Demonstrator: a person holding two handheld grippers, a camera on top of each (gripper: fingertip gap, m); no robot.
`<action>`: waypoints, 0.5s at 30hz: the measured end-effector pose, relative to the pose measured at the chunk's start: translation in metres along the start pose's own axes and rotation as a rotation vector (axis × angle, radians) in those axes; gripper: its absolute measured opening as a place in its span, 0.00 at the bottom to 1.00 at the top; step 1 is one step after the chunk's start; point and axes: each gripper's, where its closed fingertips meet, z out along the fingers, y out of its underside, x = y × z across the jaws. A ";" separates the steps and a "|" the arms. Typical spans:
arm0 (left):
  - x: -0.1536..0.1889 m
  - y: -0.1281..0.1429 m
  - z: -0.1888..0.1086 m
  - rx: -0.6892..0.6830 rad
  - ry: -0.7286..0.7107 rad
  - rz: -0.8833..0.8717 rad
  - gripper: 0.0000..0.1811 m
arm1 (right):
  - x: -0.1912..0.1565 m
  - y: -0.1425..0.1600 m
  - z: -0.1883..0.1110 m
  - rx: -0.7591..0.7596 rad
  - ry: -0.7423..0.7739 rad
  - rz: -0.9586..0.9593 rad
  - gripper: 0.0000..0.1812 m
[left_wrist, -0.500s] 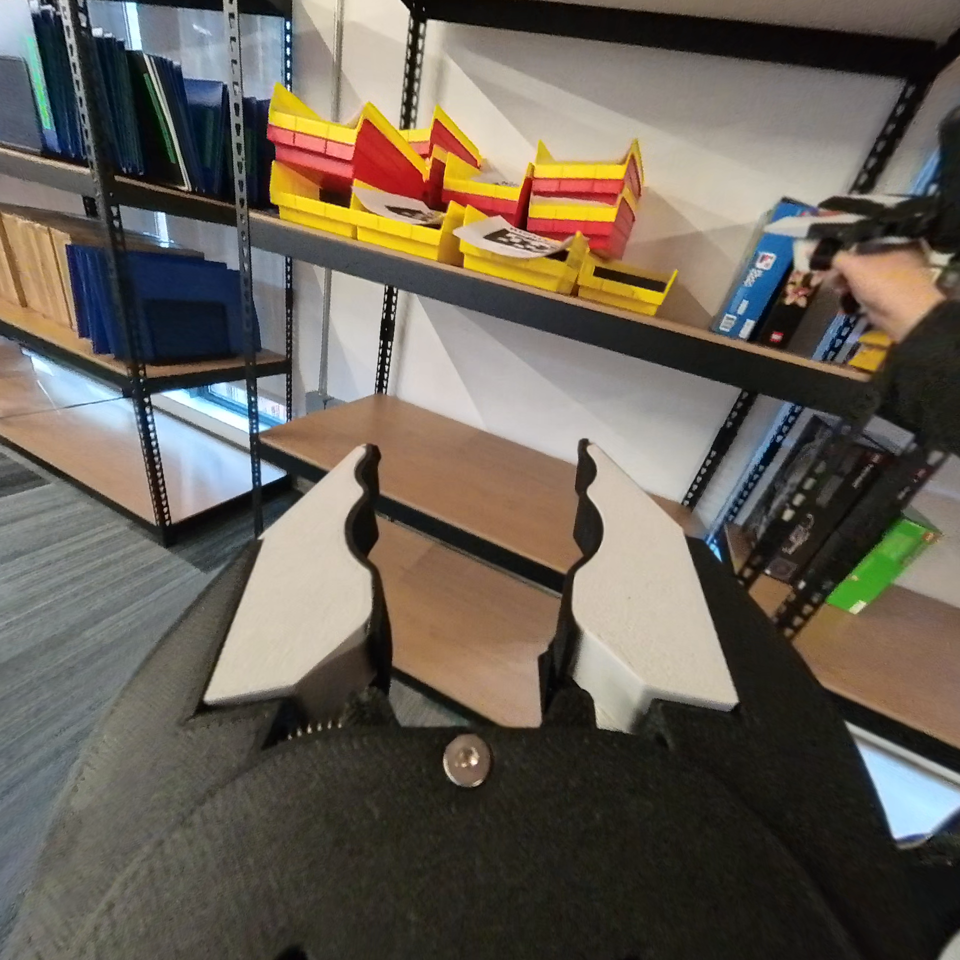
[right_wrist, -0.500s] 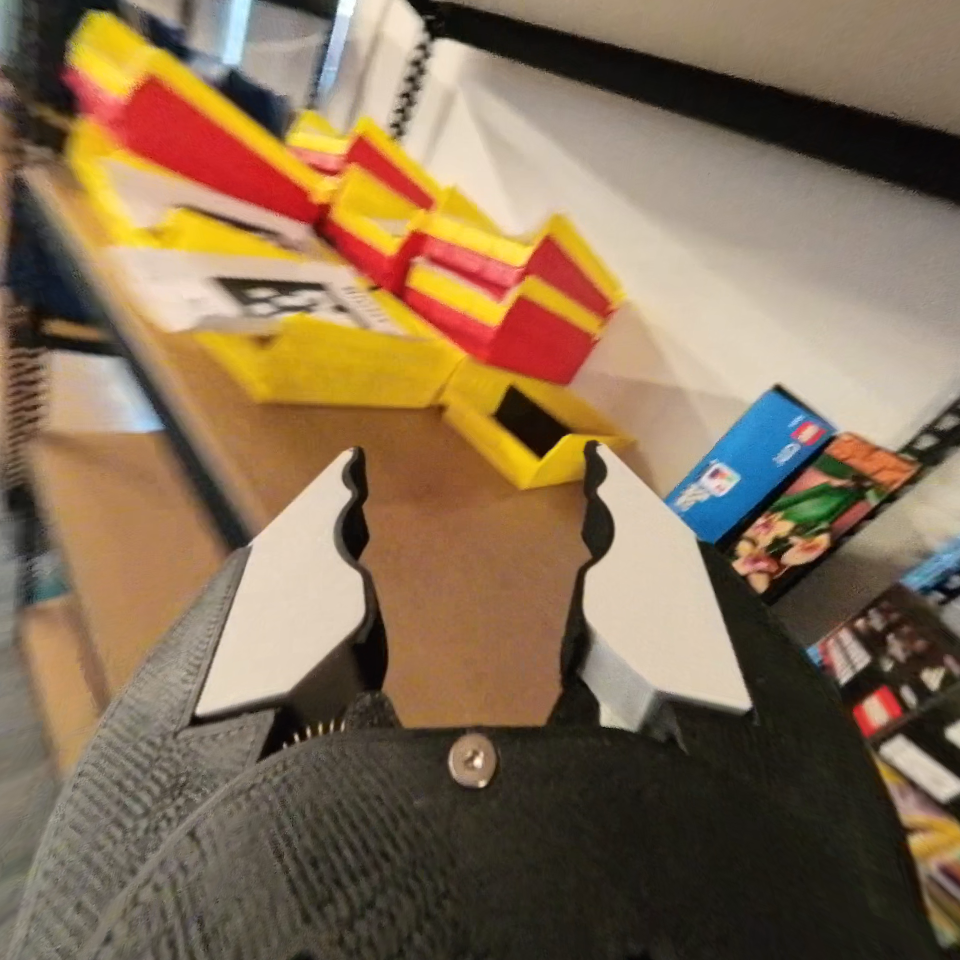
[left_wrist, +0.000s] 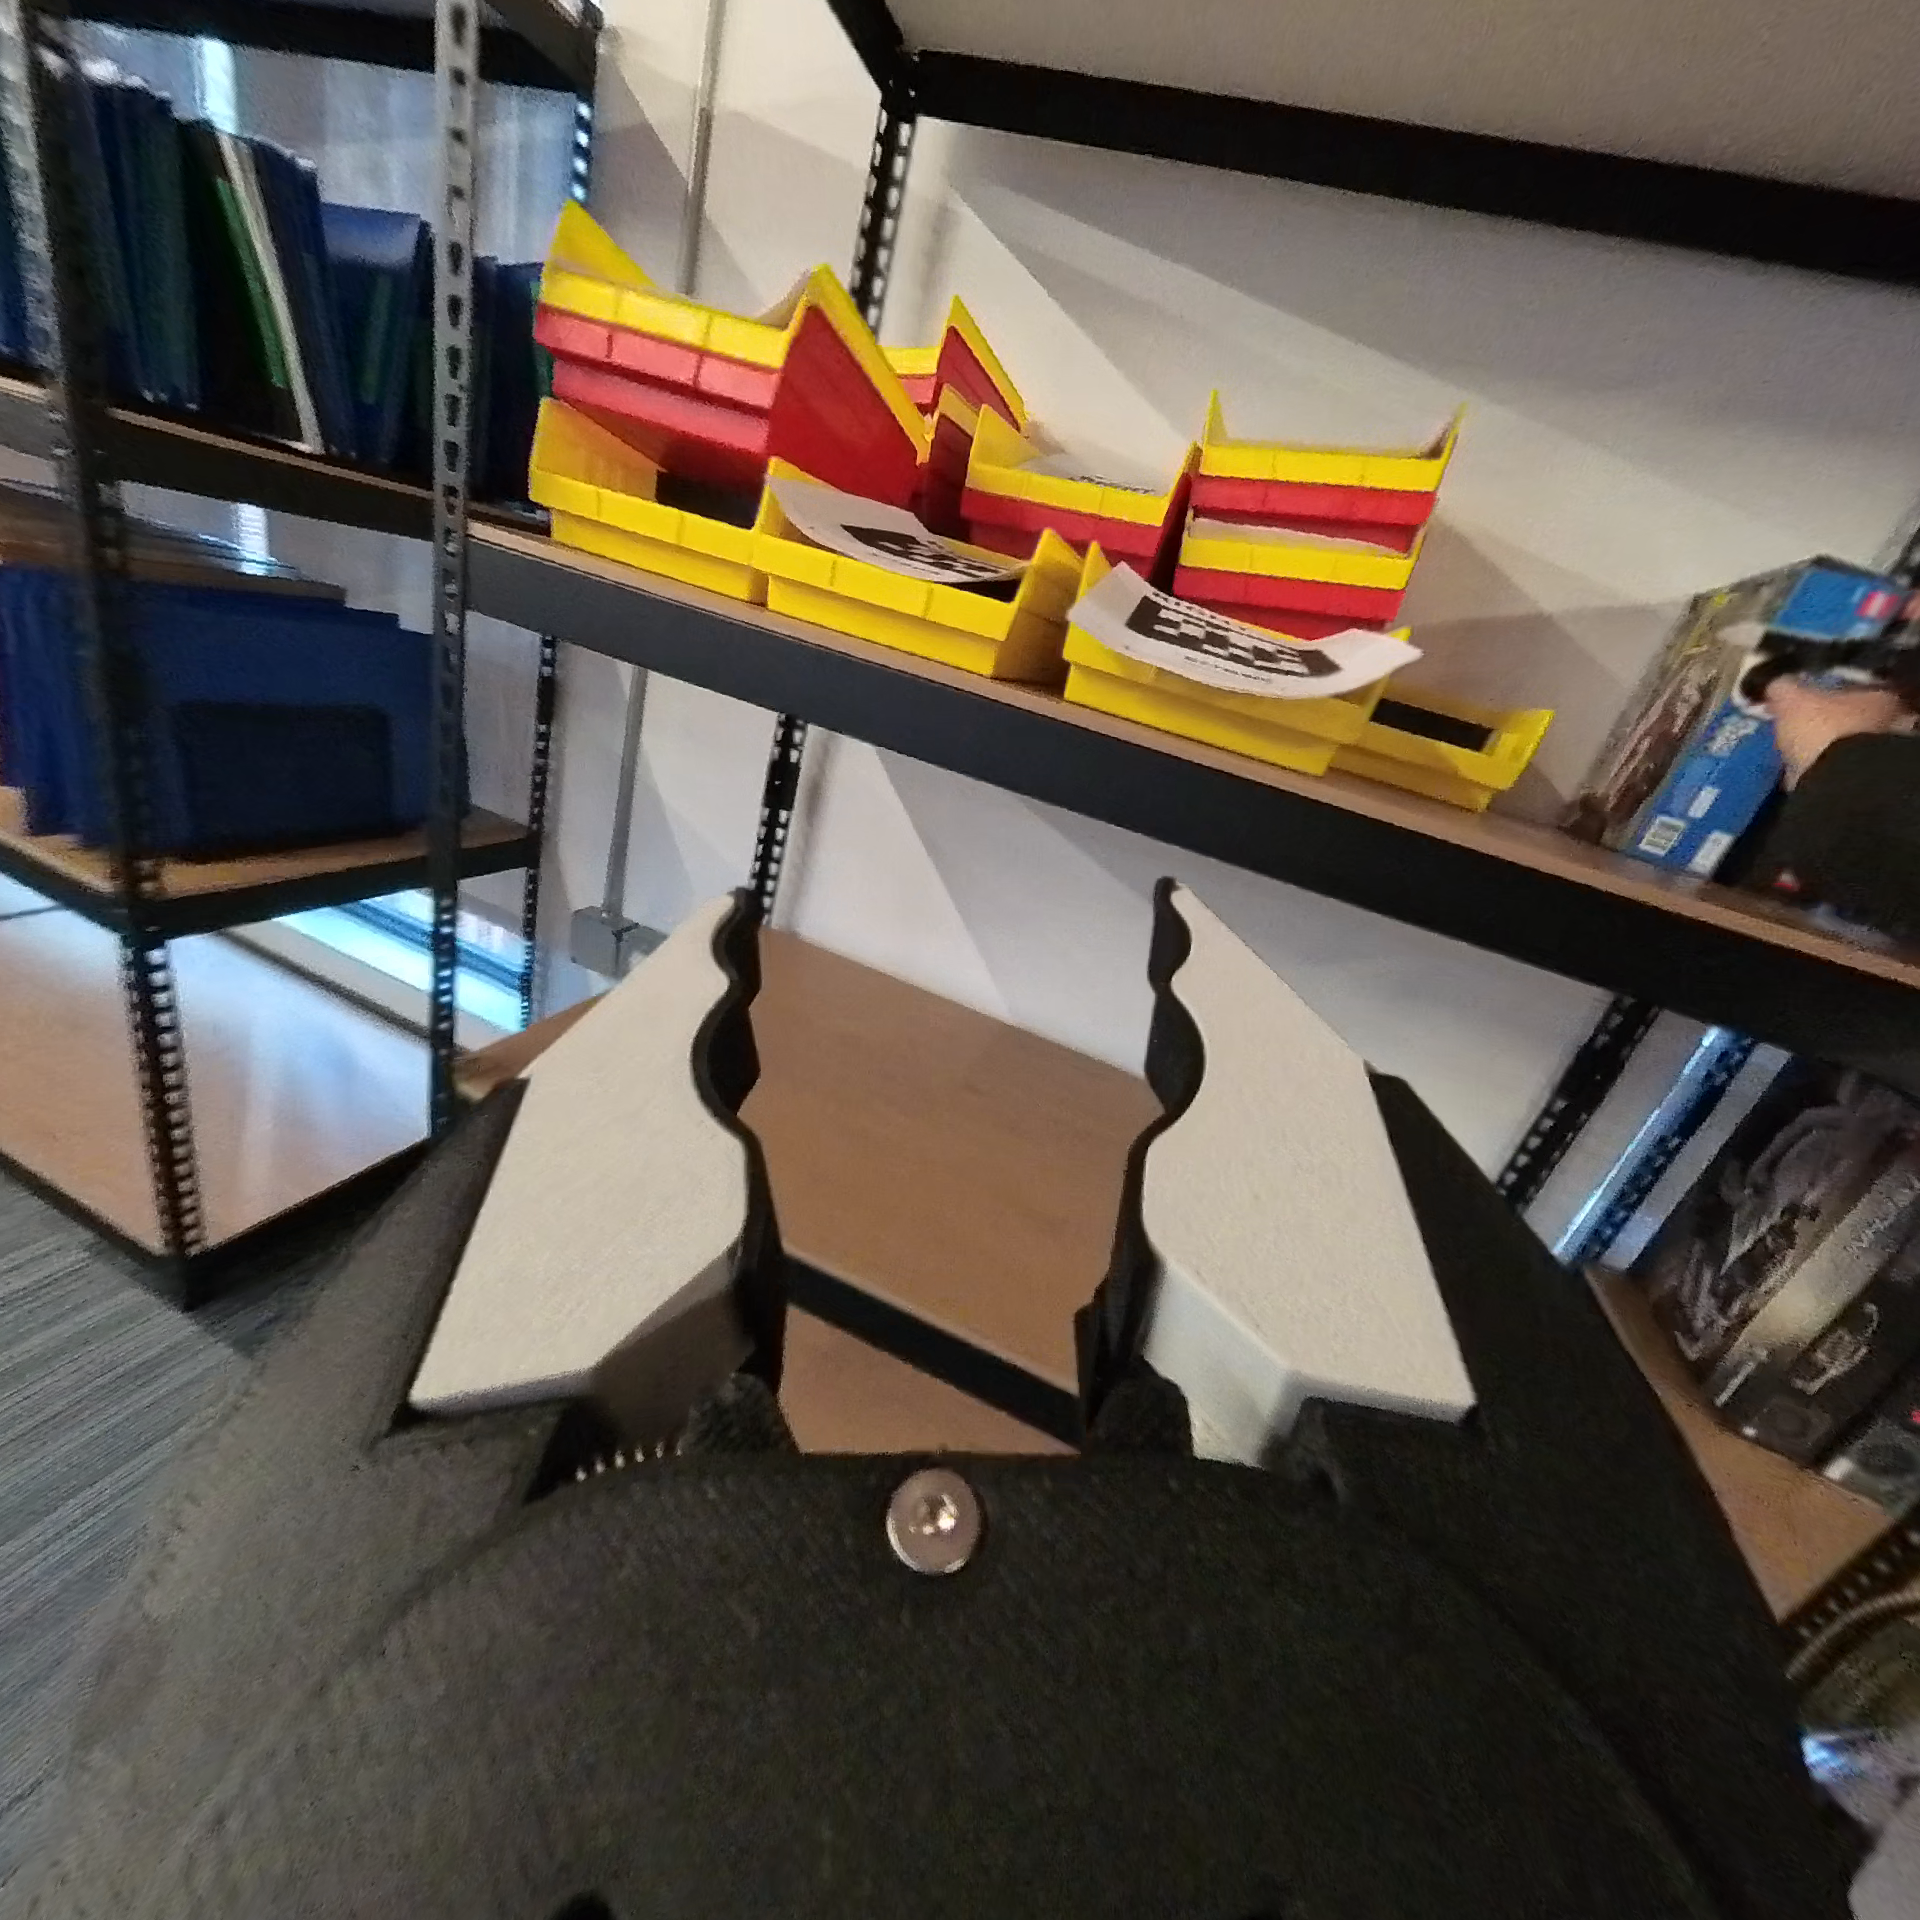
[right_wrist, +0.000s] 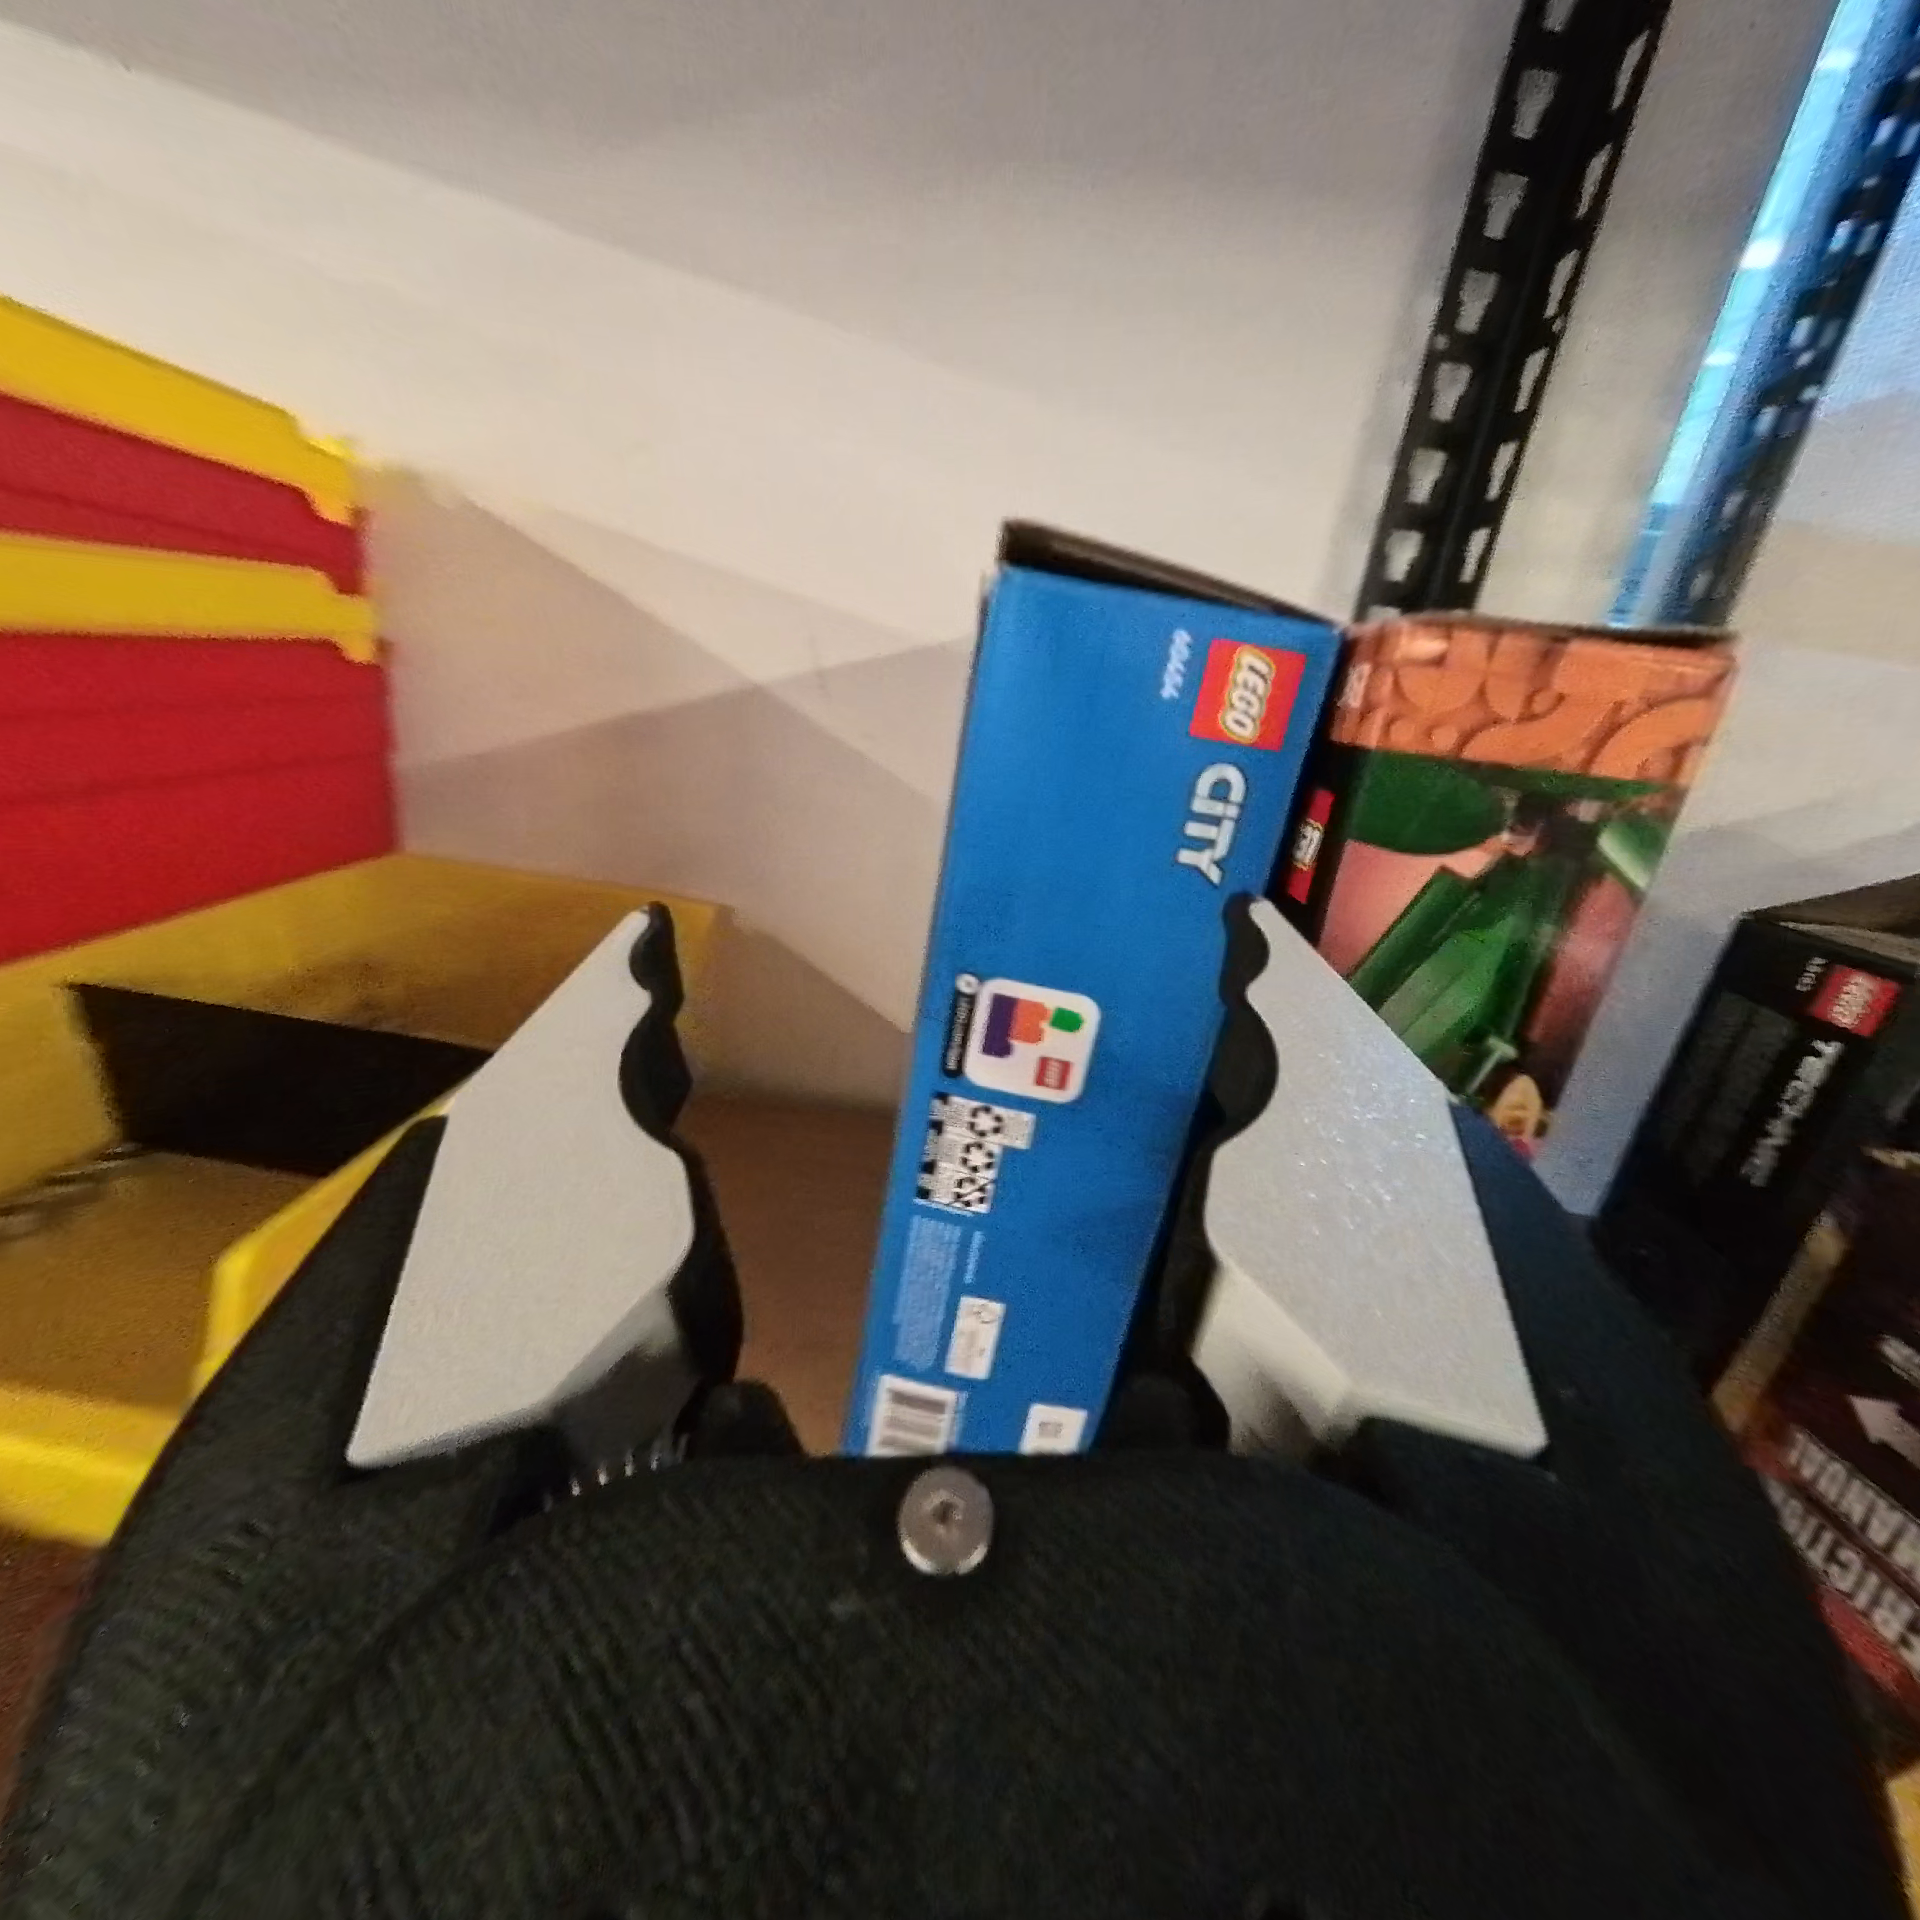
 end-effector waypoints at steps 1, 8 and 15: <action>-0.008 0.003 0.019 -0.013 0.022 -0.009 0.41 | 0.005 0.007 0.006 -0.003 0.034 -0.029 0.56; -0.081 0.015 0.148 -0.097 0.162 0.013 0.41 | 0.001 0.037 0.029 -0.015 0.100 -0.040 0.55; -0.117 0.009 0.240 -0.166 0.276 -0.033 0.40 | -0.041 0.025 0.025 0.013 -0.031 -0.002 0.33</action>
